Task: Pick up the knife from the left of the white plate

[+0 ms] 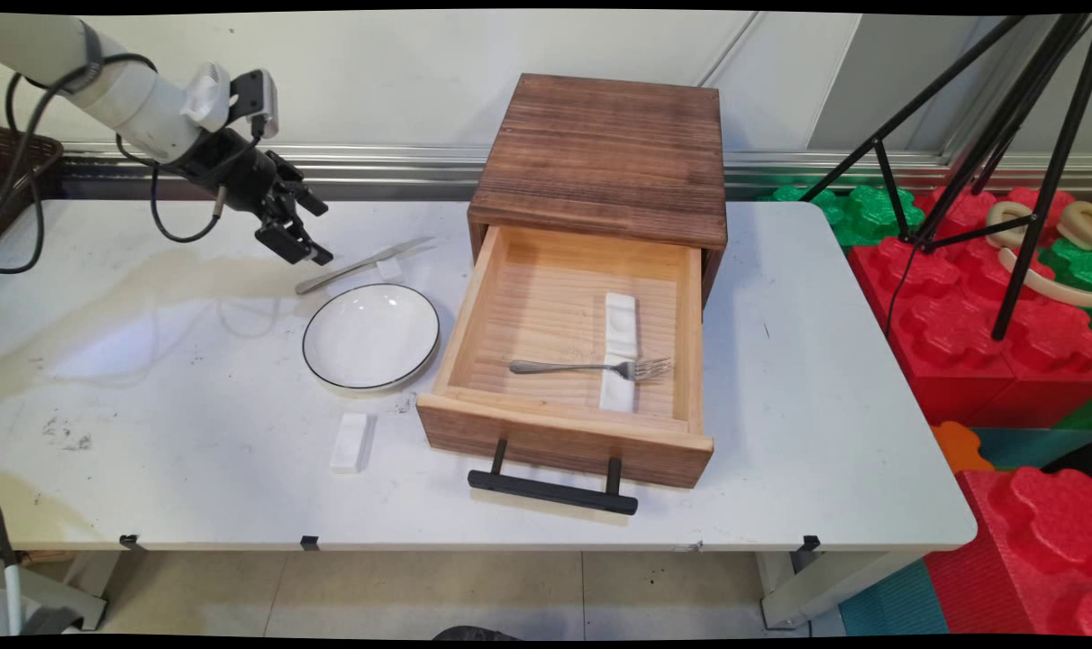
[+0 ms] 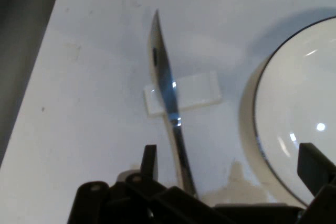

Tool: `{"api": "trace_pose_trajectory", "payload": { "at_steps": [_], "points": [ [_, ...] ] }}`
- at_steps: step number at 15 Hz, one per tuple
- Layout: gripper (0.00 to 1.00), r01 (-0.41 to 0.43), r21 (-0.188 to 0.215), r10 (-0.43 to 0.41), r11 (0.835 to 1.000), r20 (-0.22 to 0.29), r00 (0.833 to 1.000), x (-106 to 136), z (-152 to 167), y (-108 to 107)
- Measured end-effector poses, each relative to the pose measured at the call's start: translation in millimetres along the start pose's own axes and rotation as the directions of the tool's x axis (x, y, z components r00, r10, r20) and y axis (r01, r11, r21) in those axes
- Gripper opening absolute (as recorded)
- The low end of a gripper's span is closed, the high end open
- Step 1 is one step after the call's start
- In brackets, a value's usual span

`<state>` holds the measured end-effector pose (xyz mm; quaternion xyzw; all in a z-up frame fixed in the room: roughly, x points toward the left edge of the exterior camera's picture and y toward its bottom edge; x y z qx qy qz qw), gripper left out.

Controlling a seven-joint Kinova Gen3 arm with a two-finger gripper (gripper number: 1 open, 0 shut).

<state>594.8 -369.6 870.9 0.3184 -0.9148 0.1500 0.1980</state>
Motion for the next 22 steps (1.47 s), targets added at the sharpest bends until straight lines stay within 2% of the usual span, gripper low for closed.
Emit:
{"api": "trace_pose_trajectory", "payload": {
  "at_steps": [8, 22],
  "points": [
    [1.0, 0.051, 0.014, -0.052, 0.999, 0.037, 0.998, -12.2, 40.8, -30.2],
    [1.0, 0.077, -0.007, -0.076, 0.997, 0.079, 0.994, -16.8, 91.5, -42.9]
  ]
}}
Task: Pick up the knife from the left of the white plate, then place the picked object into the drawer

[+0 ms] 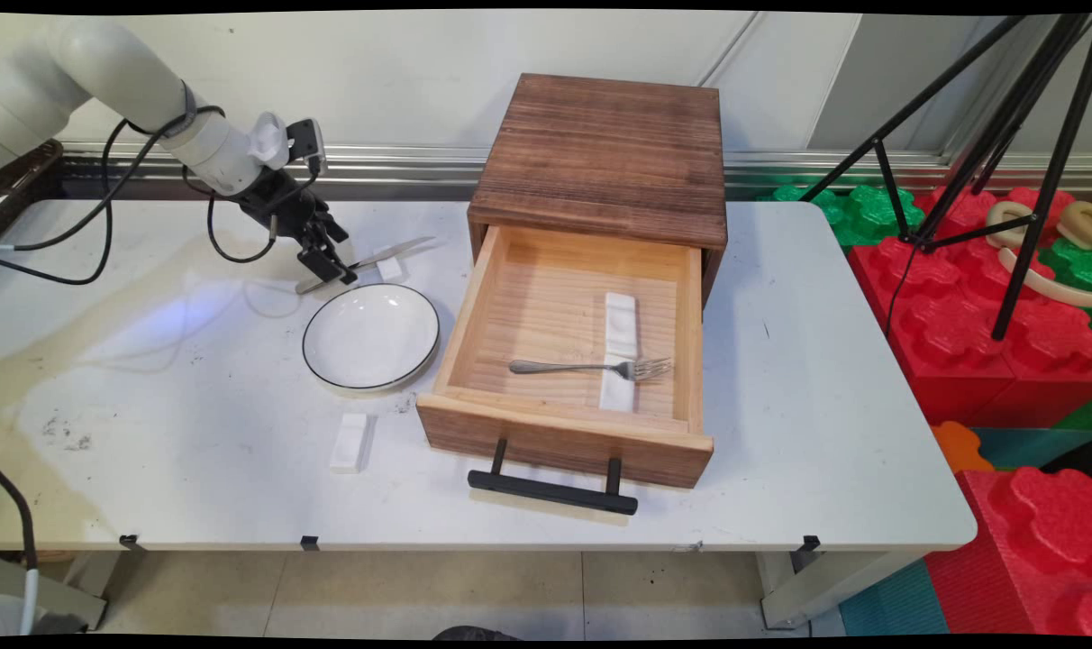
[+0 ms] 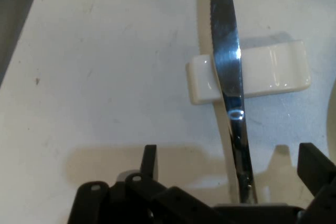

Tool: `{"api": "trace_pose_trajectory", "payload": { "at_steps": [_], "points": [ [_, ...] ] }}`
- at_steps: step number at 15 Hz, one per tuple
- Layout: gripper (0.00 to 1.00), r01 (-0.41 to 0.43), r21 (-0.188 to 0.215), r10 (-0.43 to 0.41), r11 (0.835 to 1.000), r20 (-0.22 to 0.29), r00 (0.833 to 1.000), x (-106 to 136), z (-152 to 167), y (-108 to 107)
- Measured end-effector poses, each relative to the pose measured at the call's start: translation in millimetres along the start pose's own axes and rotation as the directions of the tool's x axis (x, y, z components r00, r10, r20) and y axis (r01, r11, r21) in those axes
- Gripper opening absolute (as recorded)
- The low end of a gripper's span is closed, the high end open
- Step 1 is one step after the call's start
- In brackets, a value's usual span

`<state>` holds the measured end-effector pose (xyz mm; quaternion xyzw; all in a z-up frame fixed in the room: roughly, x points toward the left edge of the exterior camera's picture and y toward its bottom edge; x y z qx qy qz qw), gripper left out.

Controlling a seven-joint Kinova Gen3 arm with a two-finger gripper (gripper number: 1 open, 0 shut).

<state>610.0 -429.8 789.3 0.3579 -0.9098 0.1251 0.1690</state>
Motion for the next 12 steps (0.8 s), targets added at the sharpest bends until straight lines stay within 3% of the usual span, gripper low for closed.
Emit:
{"api": "trace_pose_trajectory", "payload": {
  "at_steps": [4, 5, 12],
  "points": [
    [1.0, -0.005, -0.005, 0.005, 1.0, 0.002, 1.0, 0.5, 5.1, -0.8],
    [0.0, -0.006, -0.006, 0.006, 1.0, 0.003, 1.0, 0.3, 6.2, -0.7],
    [0.0, -0.004, -0.014, 0.004, 1.0, 0.005, 1.0, 0.3, 10.5, 0.8]
  ]
}}
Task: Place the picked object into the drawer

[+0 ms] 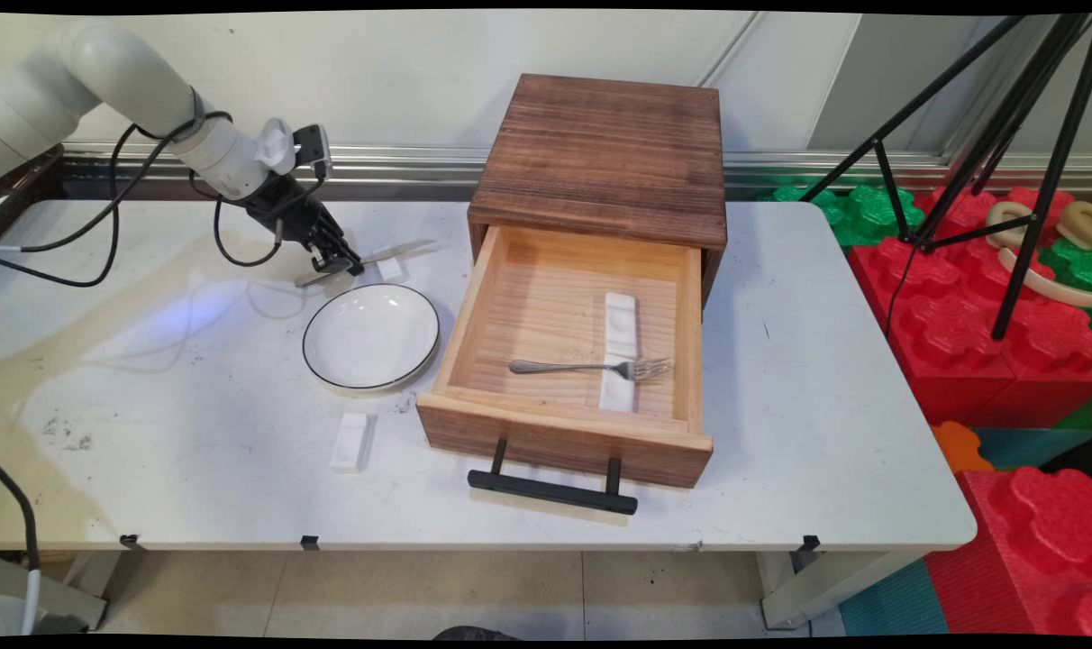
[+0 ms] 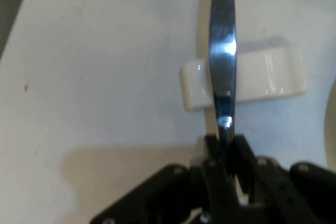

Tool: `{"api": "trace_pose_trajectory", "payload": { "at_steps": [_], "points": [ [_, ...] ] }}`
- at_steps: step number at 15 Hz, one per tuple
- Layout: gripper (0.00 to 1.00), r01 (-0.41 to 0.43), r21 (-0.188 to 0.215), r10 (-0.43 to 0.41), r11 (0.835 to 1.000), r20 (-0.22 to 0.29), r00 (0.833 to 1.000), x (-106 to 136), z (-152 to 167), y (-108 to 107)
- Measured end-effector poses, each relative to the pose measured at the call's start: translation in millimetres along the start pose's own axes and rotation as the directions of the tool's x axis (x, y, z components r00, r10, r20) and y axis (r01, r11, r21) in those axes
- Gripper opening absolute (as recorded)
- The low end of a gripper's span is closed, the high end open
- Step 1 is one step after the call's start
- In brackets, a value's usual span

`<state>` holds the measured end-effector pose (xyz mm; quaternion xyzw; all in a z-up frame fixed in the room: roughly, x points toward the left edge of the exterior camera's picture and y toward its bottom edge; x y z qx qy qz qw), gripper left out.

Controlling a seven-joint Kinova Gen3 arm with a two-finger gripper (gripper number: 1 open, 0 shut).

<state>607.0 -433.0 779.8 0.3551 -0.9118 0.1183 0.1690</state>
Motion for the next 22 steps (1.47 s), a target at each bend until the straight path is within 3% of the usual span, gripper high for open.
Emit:
{"api": "trace_pose_trajectory", "payload": {
  "at_steps": [13, 22],
  "points": [
    [0.0, -0.001, -0.007, 0.001, 1.0, -0.016, 1.0, 1.9, -15.1, 1.7],
    [0.0, -0.017, -0.005, 0.017, 1.0, -0.07, 0.997, 7.1, -69.0, 11.1]
  ]
}}
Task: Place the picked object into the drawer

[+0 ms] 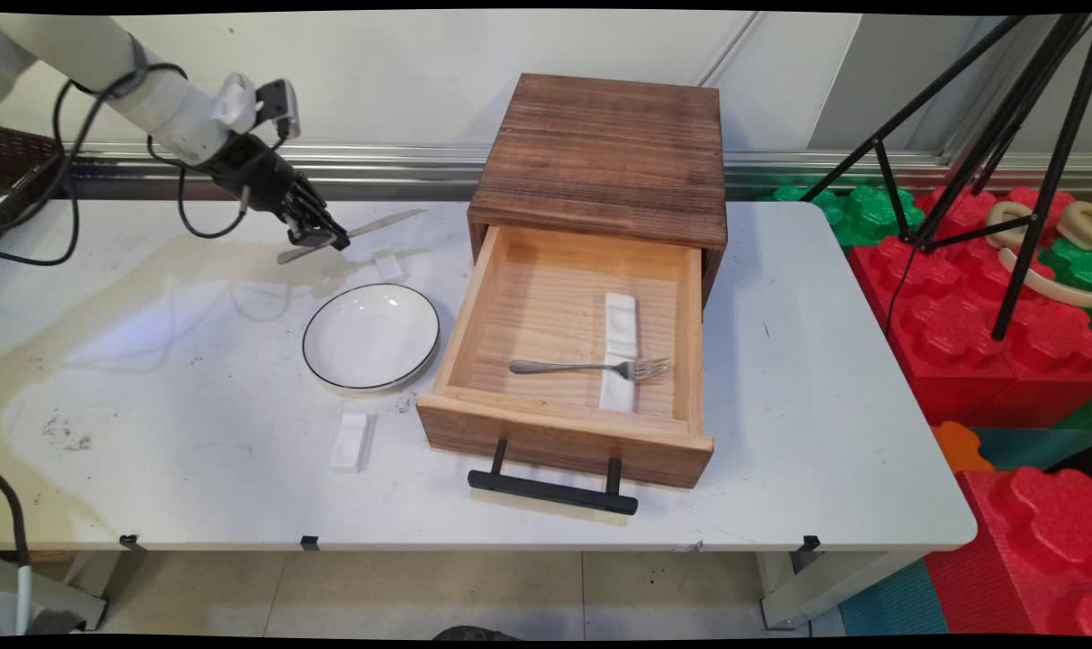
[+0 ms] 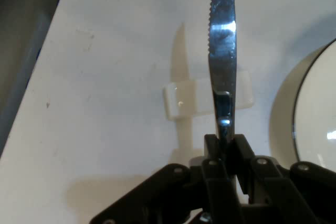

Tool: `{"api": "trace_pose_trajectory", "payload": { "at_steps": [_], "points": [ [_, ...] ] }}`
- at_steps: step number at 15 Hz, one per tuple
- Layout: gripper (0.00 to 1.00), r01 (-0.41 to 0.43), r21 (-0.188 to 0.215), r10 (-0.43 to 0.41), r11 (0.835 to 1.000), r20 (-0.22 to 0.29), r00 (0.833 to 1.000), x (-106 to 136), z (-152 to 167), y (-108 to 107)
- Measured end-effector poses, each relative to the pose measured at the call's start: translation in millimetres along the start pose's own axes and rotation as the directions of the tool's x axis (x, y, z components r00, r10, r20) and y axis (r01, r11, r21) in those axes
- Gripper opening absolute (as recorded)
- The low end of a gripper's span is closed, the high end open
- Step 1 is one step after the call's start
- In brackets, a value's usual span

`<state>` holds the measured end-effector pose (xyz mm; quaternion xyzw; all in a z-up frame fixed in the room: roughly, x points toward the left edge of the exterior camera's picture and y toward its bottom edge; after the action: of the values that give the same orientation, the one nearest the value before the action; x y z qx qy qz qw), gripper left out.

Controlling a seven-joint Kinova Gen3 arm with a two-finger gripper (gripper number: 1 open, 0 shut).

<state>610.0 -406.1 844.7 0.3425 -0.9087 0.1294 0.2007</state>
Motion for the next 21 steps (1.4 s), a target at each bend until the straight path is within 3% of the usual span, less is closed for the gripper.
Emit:
{"api": "trace_pose_trajectory", "payload": {
  "at_steps": [11, 21],
  "points": [
    [0.0, -0.089, -0.023, 0.085, 0.996, -0.111, 0.99, 23.1, -83.5, 48.1],
    [0.0, -0.181, -0.08, 0.16, 0.98, -0.214, 0.964, 68.4, -114.7, 88.0]
  ]
}}
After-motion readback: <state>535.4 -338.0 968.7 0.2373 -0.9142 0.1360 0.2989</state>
